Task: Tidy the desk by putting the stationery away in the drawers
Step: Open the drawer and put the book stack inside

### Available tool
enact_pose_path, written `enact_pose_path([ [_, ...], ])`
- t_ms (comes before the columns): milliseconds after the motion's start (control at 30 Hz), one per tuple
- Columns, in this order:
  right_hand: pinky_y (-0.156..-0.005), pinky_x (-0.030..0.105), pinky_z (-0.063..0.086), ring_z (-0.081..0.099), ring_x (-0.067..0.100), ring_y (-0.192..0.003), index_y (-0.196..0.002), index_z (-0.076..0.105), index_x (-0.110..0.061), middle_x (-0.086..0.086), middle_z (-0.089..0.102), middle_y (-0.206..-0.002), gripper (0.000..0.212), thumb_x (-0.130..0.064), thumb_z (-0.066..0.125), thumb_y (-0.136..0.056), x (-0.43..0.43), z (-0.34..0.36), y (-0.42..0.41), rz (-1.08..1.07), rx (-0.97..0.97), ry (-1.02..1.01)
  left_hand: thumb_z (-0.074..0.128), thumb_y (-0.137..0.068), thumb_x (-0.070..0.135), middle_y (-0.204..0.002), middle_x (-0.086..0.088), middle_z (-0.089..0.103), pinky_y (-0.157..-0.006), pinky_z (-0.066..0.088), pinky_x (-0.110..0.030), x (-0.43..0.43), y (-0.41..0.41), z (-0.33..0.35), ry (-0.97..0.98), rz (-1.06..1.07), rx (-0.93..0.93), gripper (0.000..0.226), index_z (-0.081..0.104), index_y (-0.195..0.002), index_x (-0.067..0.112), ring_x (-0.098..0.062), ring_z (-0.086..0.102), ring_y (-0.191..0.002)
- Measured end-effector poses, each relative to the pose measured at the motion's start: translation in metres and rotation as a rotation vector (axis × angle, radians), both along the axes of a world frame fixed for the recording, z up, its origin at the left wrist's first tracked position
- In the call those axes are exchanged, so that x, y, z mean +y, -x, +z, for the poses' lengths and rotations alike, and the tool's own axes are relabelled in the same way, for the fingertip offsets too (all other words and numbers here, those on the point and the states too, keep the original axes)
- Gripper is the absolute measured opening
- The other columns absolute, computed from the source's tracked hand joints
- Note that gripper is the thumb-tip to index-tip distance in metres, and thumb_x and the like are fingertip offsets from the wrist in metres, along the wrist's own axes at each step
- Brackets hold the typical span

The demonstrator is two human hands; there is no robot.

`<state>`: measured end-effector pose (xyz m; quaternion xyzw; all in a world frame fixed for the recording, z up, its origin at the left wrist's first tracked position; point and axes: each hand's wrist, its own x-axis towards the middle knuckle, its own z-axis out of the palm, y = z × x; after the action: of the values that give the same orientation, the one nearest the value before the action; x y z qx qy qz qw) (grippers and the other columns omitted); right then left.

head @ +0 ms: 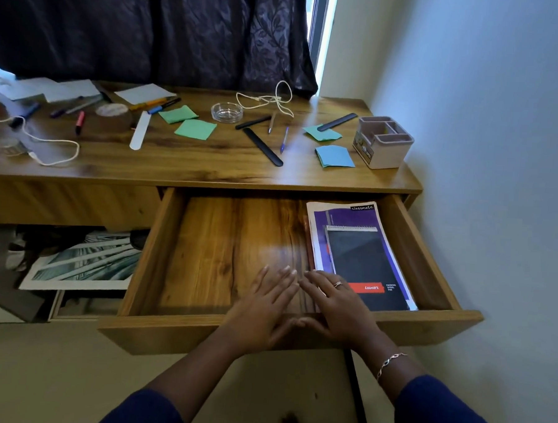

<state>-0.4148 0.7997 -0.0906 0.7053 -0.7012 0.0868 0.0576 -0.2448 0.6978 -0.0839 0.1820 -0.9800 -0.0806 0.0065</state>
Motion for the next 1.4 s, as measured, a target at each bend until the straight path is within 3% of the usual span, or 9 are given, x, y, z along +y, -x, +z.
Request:
enact_pose_path([
  [267, -0.101, 0.029, 0.033, 0.049, 0.022, -0.126, -0.132, 0.043, -0.010, 0.010, 0.053, -0.135, 0.078, -0.069, 0.018, -0.088, -0.048, 0.001, 0.026, 0.018, 0.094, -0.059, 0.029, -0.089, 0.060, -0.156, -0.002, 0.007, -0.116, -0.004, -0.034, -0.049, 0.023, -0.008, -0.024, -0.004, 0.155, 0.074, 0.009, -0.146, 0.018, -0.013, -0.008, -0.143],
  [433, -0.108, 0.036, 0.029, 0.026, 0.020, -0.137, -0.139, 0.034, -0.006, 0.010, 0.034, -0.147, 0.086, -0.073, 0.022, -0.085, -0.090, -0.001, 0.050, -0.001, 0.122, -0.054, 0.014, -0.078, 0.074, -0.151, 0.004, -0.020, -0.114, -0.018, -0.031, -0.087, 0.046, -0.010, 0.021, 0.100, 0.155, 0.088, -0.001, -0.147, 0.021, -0.011, -0.027, -0.139],
  [667, -0.115, 0.032, -0.001, -0.012, 0.018, -0.144, -0.148, 0.005, -0.006, 0.012, 0.022, -0.151, 0.093, -0.071, 0.025, -0.084, -0.151, 0.007, 0.082, -0.046, 0.126, -0.144, 0.037, -0.091, 0.056, -0.149, -0.006, -0.029, -0.110, -0.020, -0.032, -0.122, 0.082, 0.003, 0.048, 0.331, 0.058, 0.083, -0.007, -0.148, 0.015, -0.020, -0.032, -0.134],
  [767, -0.115, 0.036, 0.001, -0.006, 0.021, -0.145, -0.147, -0.003, -0.007, 0.012, 0.021, -0.151, 0.097, -0.069, 0.030, -0.080, -0.174, 0.006, 0.094, -0.055, 0.129, -0.119, 0.037, -0.093, 0.053, -0.154, -0.011, -0.021, -0.113, -0.015, -0.036, -0.138, 0.099, 0.010, 0.084, 0.391, 0.021, 0.082, -0.008, -0.148, 0.012, -0.022, -0.029, -0.135],
  [900, -0.109, 0.040, 0.027, 0.040, 0.029, -0.133, -0.141, 0.031, 0.000, 0.016, 0.037, -0.144, 0.103, -0.064, 0.063, -0.067, -0.205, 0.007, 0.108, -0.050, 0.155, -0.102, 0.043, -0.094, 0.043, -0.156, -0.013, -0.014, -0.115, -0.012, -0.040, -0.163, 0.116, 0.017, 0.139, 0.419, -0.027, 0.082, -0.009, -0.147, 0.008, -0.027, -0.017, -0.143],
  [1000, -0.110, 0.045, 0.020, 0.032, 0.033, -0.137, -0.143, 0.028, -0.003, 0.016, 0.027, -0.150, 0.086, -0.045, 0.067, -0.078, -0.223, 0.009, 0.112, -0.043, 0.133, -0.091, 0.042, -0.096, 0.031, -0.157, -0.012, -0.010, -0.115, -0.008, -0.045, -0.179, 0.122, 0.016, 0.181, 0.431, -0.062, 0.075, -0.009, -0.147, 0.009, -0.027, -0.014, -0.144],
  [1167, -0.088, 0.042, 0.047, 0.056, 0.031, -0.109, -0.125, 0.051, -0.012, 0.011, 0.054, -0.120, 0.066, -0.043, 0.072, -0.071, -0.243, 0.017, 0.116, -0.054, 0.180, -0.036, 0.042, -0.094, 0.016, -0.155, -0.009, 0.011, -0.114, 0.010, -0.051, -0.197, 0.126, 0.011, 0.230, 0.437, -0.056, 0.062, 0.010, -0.147, 0.013, -0.028, 0.010, -0.143],
  [1300, -0.058, 0.032, 0.052, 0.061, 0.021, -0.071, -0.092, 0.053, -0.018, 0.004, 0.061, -0.084, 0.064, -0.044, 0.086, -0.044, -0.256, 0.014, 0.121, -0.031, 0.239, 0.119, 0.077, -0.062, 0.021, -0.108, -0.008, 0.062, -0.076, 0.050, -0.040, -0.208, 0.132, 0.012, 0.329, 0.380, 0.092, 0.056, 0.049, -0.110, 0.015, -0.025, 0.057, -0.096],
  [1400, -0.054, 0.031, 0.051, 0.059, 0.020, -0.066, -0.088, 0.049, -0.018, 0.004, 0.059, -0.080, 0.061, -0.036, 0.087, -0.043, -0.263, 0.014, 0.122, -0.015, 0.238, 0.170, 0.085, -0.049, 0.020, -0.087, -0.005, 0.063, -0.061, 0.050, -0.034, -0.214, 0.140, 0.014, 0.367, 0.361, 0.158, 0.054, 0.056, -0.095, 0.016, -0.022, 0.061, -0.076],
])
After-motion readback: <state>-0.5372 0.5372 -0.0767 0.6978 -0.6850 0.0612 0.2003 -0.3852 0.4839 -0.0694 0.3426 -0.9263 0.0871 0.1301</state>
